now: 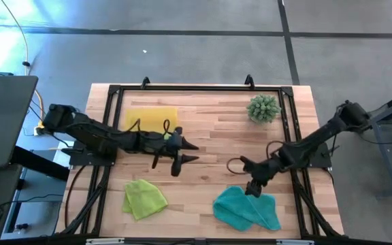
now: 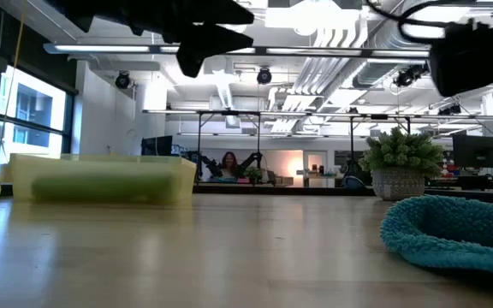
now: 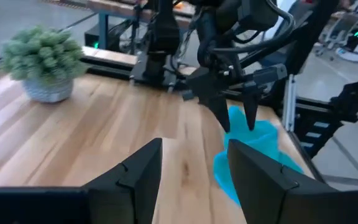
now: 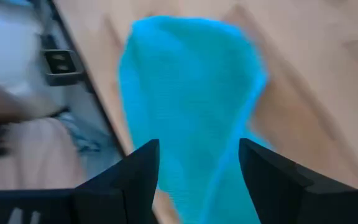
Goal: Roll microfiber towels into tight, uniform cylinder then place into a basket
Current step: Fold the blue microfiber towel
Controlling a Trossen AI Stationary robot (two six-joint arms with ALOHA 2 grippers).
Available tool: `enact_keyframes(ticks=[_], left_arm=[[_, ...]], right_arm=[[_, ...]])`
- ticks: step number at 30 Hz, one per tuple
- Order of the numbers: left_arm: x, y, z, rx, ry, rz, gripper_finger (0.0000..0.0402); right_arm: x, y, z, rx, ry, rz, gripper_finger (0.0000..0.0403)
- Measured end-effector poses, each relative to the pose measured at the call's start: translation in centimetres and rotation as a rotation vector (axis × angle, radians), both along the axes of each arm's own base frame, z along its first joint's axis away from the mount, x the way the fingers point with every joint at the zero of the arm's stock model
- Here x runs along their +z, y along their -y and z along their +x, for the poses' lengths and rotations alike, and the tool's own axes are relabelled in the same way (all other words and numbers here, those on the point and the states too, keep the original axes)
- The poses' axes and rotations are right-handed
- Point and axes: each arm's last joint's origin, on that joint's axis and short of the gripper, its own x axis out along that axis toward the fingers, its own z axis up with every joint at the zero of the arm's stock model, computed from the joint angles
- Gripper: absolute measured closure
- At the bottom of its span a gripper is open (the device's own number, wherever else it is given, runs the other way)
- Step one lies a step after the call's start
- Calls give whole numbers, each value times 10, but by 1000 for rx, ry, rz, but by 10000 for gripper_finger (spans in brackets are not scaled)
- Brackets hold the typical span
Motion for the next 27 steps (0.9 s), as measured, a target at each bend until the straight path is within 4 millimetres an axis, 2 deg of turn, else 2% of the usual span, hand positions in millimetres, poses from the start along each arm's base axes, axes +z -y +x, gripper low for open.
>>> enact_keyframes(ticks=[3, 9, 17, 21, 27], left_arm=[[-6, 6, 5, -19, 13, -1, 229], [-9, 16, 7, -56, 20, 23, 229], [-9, 25, 6, -90, 21, 53, 229], [-8, 25, 6, -96, 21, 78, 229], [-6, 25, 7, -98, 45, 91, 229]], right_arm=[[1, -14, -4, -18, 55, 38, 192], [6, -40, -3, -16, 148, -18, 192], [-22, -80, 7, 95, 13, -35, 192], [-34, -88, 15, 102, -44, -61, 192], [-39, -80, 29, 165, -84, -183, 192]])
